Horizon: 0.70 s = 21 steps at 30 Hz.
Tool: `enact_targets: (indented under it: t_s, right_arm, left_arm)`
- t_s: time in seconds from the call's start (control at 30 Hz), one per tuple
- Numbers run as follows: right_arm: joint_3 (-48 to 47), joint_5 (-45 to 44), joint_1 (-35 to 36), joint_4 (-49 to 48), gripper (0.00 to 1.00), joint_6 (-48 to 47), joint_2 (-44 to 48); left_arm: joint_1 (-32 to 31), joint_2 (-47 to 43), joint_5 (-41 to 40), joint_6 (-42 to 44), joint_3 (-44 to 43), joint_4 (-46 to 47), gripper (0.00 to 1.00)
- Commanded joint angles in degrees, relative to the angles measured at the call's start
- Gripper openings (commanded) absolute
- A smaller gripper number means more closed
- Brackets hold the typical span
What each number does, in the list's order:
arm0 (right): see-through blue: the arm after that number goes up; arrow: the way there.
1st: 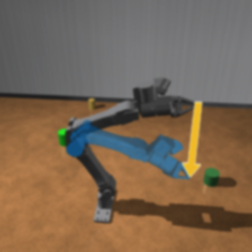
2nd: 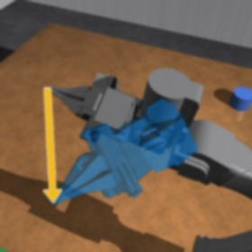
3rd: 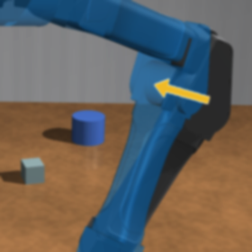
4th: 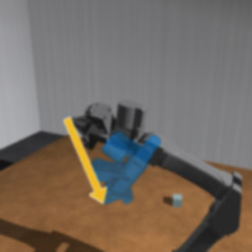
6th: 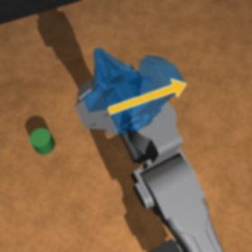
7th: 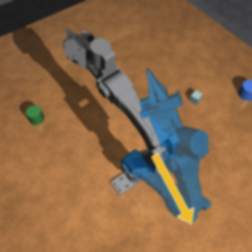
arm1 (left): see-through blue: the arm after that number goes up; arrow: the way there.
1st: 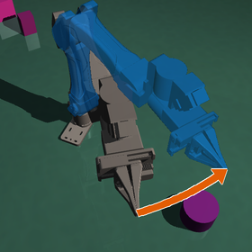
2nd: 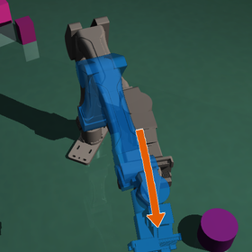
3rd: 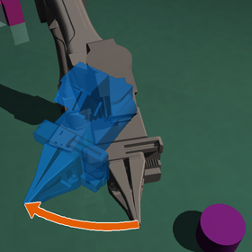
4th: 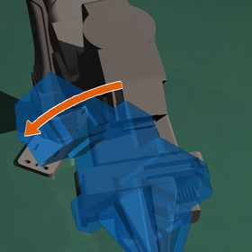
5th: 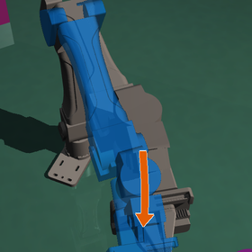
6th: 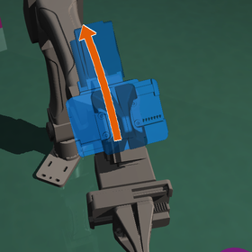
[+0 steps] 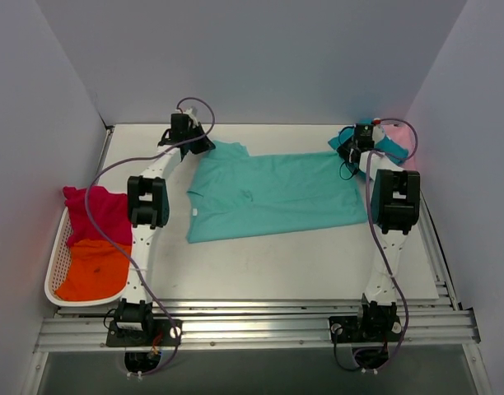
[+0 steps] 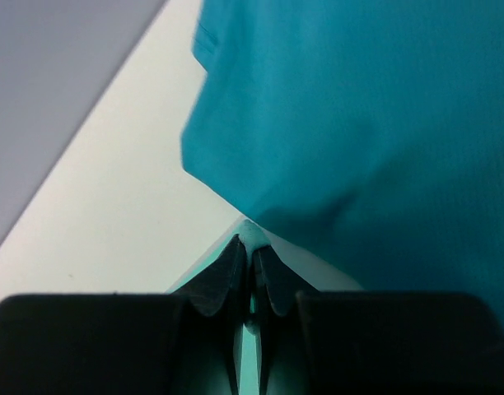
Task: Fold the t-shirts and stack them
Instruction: Grap the side of the flattened tshirt furthest away from the robot with both arms
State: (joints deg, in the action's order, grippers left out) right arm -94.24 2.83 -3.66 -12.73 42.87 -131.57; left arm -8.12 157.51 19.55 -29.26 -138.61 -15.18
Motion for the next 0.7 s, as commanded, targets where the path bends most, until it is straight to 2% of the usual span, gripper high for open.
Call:
enact_targets:
  t_s: [0.0, 0.23, 0.67]
  right_arm:
    - [-5.95, 0.50, -1.26, 2.62, 0.03, -2.00, -0.53]
    - [-8.60, 2.88, -1.61, 3.50, 0.04, -2.44, -1.24]
    - [-5.34, 5.43, -1.61, 2.19, 0.03, -2.79, -0.53]
  left_arm:
    - [0.65, -4.84, -1.44, 2.18, 2.28, -1.87, 0.02]
    - [0.65, -9.06, -1.88, 3.59, 4.22, -2.13, 0.02]
    - [0.21, -17.31, -0.39, 5.52, 9.21, -0.82, 0.02]
